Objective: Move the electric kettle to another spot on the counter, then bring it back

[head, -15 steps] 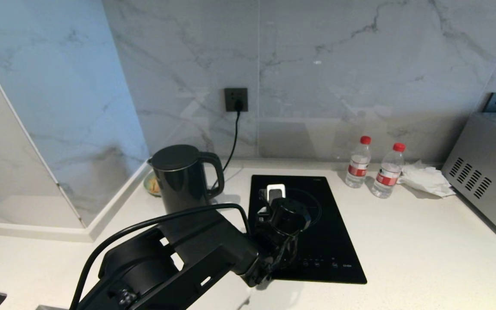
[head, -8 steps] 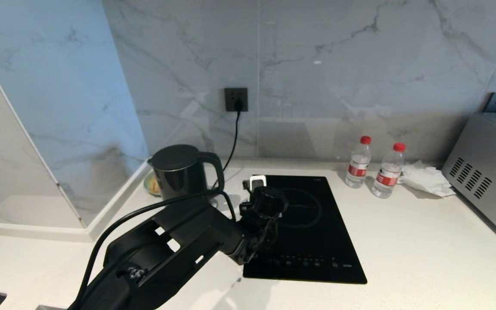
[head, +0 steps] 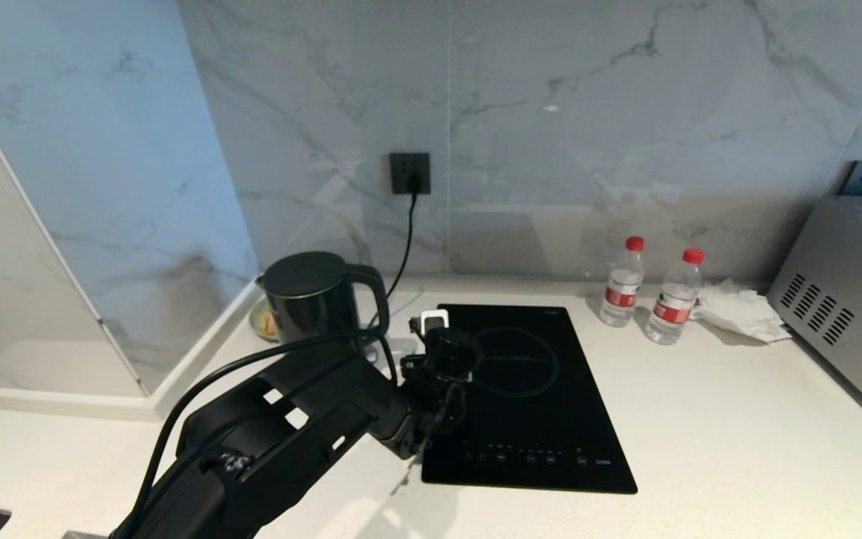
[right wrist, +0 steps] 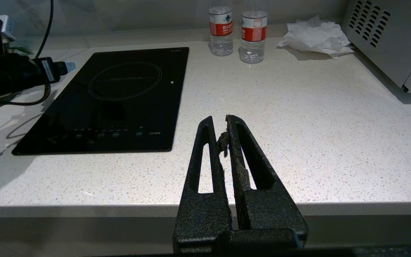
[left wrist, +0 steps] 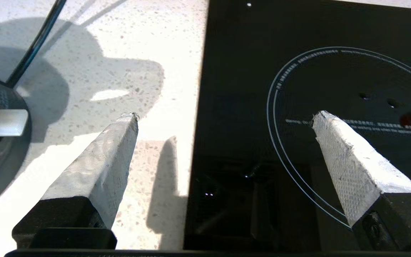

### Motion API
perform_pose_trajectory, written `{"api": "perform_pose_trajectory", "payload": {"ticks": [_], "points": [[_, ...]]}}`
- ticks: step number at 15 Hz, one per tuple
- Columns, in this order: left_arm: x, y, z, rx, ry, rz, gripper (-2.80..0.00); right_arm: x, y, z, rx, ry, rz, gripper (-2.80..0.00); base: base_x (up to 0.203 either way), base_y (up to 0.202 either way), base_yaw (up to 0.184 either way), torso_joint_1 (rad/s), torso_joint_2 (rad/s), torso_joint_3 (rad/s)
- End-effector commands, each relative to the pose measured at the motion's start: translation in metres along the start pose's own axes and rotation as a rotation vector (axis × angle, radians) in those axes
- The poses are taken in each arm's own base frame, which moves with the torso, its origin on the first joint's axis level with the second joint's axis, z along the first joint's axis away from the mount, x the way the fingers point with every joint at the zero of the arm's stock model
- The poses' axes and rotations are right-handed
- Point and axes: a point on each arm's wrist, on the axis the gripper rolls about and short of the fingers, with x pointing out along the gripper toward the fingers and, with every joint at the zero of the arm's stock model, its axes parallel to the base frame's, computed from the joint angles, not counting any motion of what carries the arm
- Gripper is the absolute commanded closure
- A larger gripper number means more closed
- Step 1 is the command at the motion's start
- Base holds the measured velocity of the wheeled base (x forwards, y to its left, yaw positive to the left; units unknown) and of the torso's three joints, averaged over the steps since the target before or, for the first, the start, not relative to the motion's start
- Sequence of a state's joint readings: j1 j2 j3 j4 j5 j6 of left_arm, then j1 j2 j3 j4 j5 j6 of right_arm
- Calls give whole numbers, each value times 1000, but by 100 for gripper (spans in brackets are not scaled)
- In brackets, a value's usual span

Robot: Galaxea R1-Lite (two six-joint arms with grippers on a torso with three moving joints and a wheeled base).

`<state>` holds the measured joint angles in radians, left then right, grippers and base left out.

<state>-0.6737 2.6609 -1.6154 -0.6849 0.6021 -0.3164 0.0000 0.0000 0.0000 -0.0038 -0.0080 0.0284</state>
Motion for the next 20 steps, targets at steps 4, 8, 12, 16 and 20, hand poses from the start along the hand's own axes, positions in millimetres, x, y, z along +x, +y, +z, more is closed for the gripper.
{"api": "perform_pose_trajectory", "payload": {"ticks": [4, 8, 12, 16, 20], "points": [[10, 11, 9, -26, -25, 31, -280, 0, 0, 0, 1, 1, 0, 0, 0, 0, 0, 0, 0, 0], [17, 17, 9, -11, -27, 47, -280, 0, 0, 0, 0, 1, 0, 0, 0, 0, 0, 0, 0, 0], [25, 31, 9, -16, -28, 77, -280, 0, 0, 0, 1, 1, 0, 0, 0, 0, 0, 0, 0, 0], [28, 37, 9, -20, -28, 91, -280, 0, 0, 0, 1, 1, 0, 0, 0, 0, 0, 0, 0, 0], [30, 42, 6, -7, -18, 102, -280, 0, 0, 0, 1, 1, 0, 0, 0, 0, 0, 0, 0, 0]]}}
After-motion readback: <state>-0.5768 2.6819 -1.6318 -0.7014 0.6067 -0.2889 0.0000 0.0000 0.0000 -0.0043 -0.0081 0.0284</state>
